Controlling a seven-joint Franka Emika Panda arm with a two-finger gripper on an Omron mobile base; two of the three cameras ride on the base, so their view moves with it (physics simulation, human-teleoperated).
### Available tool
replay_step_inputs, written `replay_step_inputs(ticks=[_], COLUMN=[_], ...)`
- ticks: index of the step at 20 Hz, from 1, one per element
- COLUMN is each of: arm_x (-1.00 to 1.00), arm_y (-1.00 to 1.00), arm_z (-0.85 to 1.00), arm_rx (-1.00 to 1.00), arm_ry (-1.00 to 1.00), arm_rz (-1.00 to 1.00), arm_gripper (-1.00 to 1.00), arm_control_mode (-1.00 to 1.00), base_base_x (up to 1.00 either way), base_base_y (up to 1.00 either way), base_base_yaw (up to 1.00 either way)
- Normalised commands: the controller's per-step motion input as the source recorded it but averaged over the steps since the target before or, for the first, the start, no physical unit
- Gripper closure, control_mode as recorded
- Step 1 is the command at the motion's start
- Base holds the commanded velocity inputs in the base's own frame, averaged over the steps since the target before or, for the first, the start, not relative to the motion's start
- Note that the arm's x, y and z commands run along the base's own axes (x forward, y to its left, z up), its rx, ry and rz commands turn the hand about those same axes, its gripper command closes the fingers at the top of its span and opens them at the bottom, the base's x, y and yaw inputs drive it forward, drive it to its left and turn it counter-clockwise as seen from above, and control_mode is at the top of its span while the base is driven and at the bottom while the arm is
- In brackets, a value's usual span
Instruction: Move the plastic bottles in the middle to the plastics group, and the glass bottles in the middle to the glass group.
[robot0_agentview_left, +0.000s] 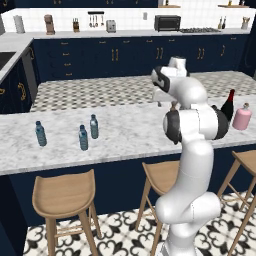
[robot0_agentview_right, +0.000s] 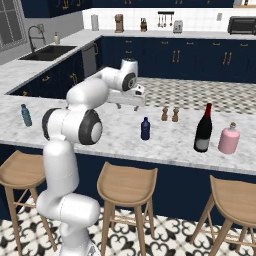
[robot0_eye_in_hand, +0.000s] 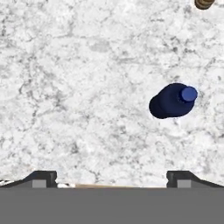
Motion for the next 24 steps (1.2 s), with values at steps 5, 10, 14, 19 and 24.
replay_step_inputs(ticks=[5, 10, 14, 19, 24], arm_x=[-0.12, -0.13, 0.0, 0.26, 0.27], arm_y=[-0.43, -0.26, -0.09, -0.28, -0.2], arm_z=[0.0, -0.07, -0.28, -0.25, -0.39], arm_rx=[-0.05, -0.25, -0.11, 0.15, 0.05], arm_ry=[0.01, 0.08, 0.01, 0.0, 0.0], arm_rz=[-0.05, -0.11, -0.05, 0.0, 0.0], arm_gripper=[-1.0, -1.0, -1.0, -1.0, -1.0], arm_control_mode=[-1.0, -1.0, -1.0, -1.0, -1.0], base_base_x=[0.0, 0.0, 0.0, 0.0, 0.0], base_base_y=[0.0, 0.0, 0.0, 0.0, 0.0], base_base_yaw=[0.0, 0.0, 0.0, 0.0, 0.0])
